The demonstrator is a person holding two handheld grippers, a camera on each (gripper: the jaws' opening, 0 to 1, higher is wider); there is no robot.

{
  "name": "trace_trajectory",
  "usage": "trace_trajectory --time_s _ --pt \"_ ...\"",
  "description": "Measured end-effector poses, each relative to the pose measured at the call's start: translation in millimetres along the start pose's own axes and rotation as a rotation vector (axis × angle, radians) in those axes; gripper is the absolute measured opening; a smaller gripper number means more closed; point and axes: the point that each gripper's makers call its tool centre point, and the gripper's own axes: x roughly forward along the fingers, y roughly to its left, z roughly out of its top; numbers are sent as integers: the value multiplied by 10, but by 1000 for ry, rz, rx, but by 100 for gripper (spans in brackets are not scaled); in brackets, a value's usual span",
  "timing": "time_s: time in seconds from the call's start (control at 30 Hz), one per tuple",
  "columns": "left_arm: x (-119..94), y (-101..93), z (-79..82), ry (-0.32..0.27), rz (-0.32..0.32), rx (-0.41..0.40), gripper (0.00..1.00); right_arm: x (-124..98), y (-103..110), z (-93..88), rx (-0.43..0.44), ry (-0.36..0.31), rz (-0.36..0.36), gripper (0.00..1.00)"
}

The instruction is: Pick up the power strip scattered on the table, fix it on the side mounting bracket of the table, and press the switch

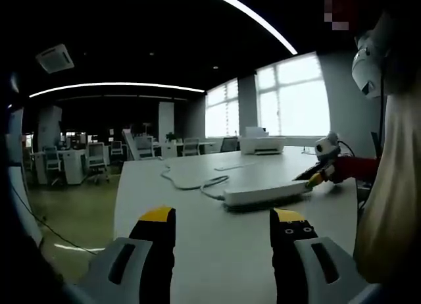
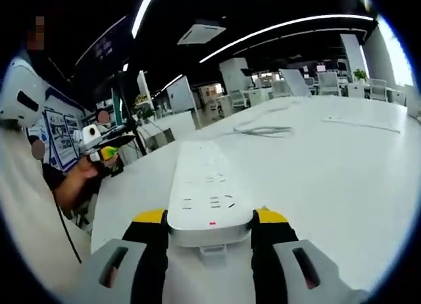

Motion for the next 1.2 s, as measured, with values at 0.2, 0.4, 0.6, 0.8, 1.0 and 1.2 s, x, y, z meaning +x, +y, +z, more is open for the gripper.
trace_trajectory --time_s 0.2,0.4,0.6,0.8,1.0,1.2 --pt "39 -16 -23 17 -7 -6 60 -12 -13 19 76 -8 5 45" --pt "74 -50 -39 21 -18 -23 60 -17 -8 22 113 2 4 44" --pt "137 -67 -71 57 -23 -35 60 -29 -24 33 183 5 9 44" --pt "185 -120 -22 76 -42 -18 61 -42 -35 47 247 -1 15 44" --pt "234 -123 -19 87 -27 -90 59 -49 -36 54 285 5 19 44" --pt "350 -289 -43 113 -67 -299 62 -53 -42 51 289 14 19 44"
